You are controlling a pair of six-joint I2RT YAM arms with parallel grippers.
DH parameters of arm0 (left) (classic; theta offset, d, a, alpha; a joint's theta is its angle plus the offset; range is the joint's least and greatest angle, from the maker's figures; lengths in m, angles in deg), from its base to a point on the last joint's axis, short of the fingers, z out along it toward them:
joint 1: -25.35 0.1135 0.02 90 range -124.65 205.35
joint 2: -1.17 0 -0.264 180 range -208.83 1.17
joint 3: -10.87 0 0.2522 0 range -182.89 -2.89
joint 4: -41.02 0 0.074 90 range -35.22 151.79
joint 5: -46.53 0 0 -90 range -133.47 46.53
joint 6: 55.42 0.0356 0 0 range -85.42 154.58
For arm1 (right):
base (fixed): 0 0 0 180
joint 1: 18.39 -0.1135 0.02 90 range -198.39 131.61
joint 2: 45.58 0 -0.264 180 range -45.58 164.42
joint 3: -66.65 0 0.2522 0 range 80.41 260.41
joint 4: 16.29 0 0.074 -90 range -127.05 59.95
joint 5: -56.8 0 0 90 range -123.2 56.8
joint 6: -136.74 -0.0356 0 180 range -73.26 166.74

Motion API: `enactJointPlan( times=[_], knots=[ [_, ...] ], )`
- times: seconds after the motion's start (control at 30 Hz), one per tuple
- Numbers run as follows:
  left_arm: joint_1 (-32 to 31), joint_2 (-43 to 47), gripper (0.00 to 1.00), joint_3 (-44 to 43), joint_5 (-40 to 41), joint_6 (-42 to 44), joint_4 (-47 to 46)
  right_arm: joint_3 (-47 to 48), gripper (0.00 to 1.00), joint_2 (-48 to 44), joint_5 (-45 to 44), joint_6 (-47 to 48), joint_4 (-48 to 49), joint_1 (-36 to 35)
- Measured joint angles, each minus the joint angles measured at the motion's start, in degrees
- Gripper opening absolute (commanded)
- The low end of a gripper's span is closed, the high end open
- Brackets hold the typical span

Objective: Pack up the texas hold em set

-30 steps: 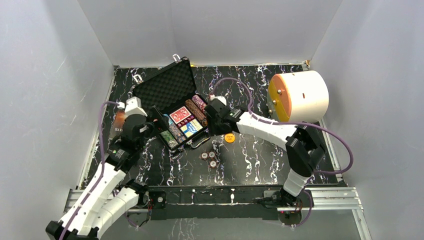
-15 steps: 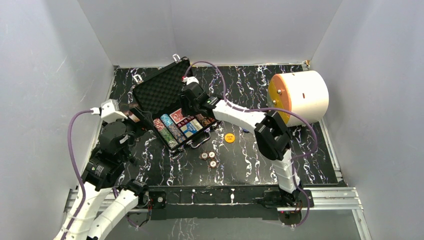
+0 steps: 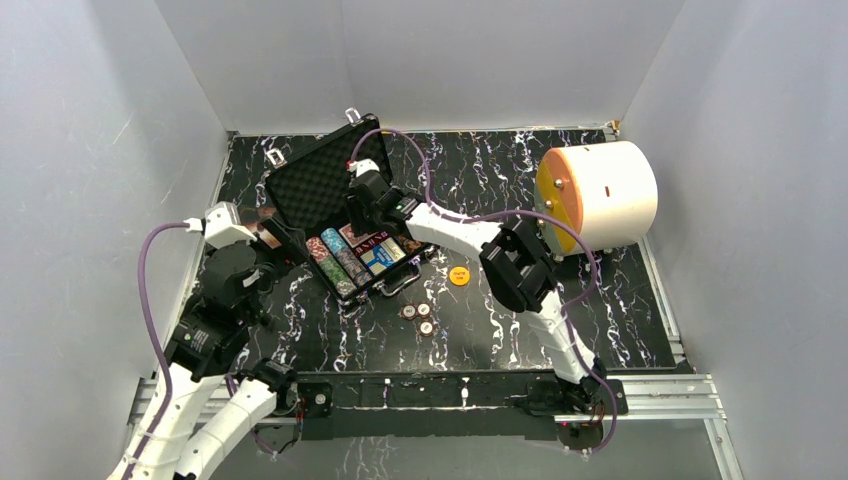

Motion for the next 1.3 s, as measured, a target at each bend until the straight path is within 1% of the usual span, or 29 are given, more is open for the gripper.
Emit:
enactJointPlan(
  times=[0.17,0.33,0.4,0.63,0.77,0.9,1.07,1.2,1.3],
  knots=[
    [0.00,-0.11,0.81,0.26,-0.02,-0.33,0.31,2.12,0.56,2.95,0.52,1.42,-0.09,-0.07],
    [0.00,-0.09,0.82,0.39,-0.02,-0.37,0.39,4.28,0.68,5.03,1.01,2.19,-0.02,-0.07],
    [0.00,-0.09,0.82,0.48,-0.02,-0.39,0.42,5.01,0.70,5.64,1.09,2.21,-0.15,-0.07],
    [0.00,-0.55,0.82,1.22,-0.02,-0.59,0.50,10.16,0.73,6.95,1.62,2.32,-1.68,-0.07],
    [0.00,-1.09,0.82,1.46,-0.17,-0.57,0.31,9.60,0.74,5.09,1.86,2.27,-1.88,-0.07],
    [0.00,-1.40,0.82,1.57,-0.74,-0.57,-0.02,1.86,0.74,-2.32,1.38,2.62,-1.70,0.00],
    [0.00,-1.38,0.83,2.45,-1.86,-0.50,-0.87,-16.59,0.75,-19.17,-1.36,2.51,-1.05,0.85],
    [0.00,-1.33,0.83,3.76,-2.49,-0.37,-2.10,-31.56,0.83,-34.47,-5.11,1.42,-1.33,3.50],
    [0.00,-1.44,0.83,5.51,-3.15,-0.44,-3.89,-39.21,0.85,-42.82,-7.10,-0.07,-1.84,6.05]
  ],
)
